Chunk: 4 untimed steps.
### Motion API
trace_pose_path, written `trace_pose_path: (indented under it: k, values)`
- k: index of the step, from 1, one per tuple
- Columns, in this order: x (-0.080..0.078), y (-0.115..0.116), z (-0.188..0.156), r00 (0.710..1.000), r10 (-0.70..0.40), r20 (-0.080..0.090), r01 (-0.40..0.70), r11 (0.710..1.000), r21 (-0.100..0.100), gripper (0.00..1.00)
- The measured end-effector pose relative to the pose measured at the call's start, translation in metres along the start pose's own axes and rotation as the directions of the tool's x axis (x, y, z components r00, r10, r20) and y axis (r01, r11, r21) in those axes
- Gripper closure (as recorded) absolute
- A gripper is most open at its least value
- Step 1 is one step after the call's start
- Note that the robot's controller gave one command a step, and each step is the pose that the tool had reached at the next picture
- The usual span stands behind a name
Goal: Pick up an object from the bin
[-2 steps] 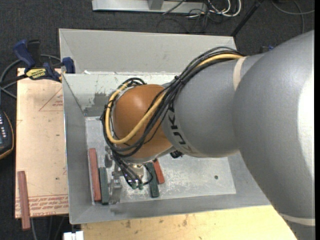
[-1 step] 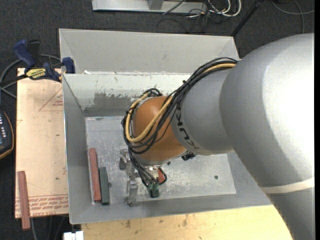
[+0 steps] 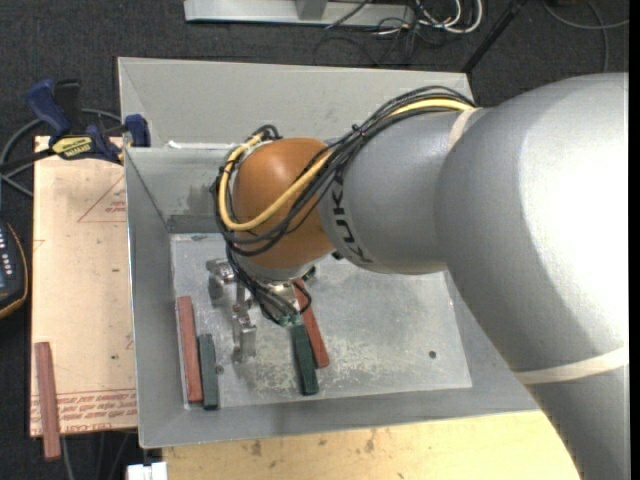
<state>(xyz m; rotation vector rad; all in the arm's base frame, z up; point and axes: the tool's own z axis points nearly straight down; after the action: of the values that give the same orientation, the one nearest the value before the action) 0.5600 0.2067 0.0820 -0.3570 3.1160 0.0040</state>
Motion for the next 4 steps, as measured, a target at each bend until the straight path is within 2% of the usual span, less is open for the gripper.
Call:
trace_pose_path:
  k: [1, 2, 3, 4]
  values:
    - [0.001, -0.069, 0.012, 0.951, 0.311, -0.003, -0.311, 0.951, 0.004, 0.0]
    - [0.066, -0.132, 0.01, 0.93, 0.369, -0.008, -0.369, 0.93, 0.007, 0.0]
    - [0.119, -0.17, 0.009, 0.989, 0.149, 0.013, -0.149, 0.989, 0.002, 0.0]
    - [0.093, -0.146, 0.011, 0.982, 0.187, -0.002, -0.187, 0.982, 0.001, 0.0]
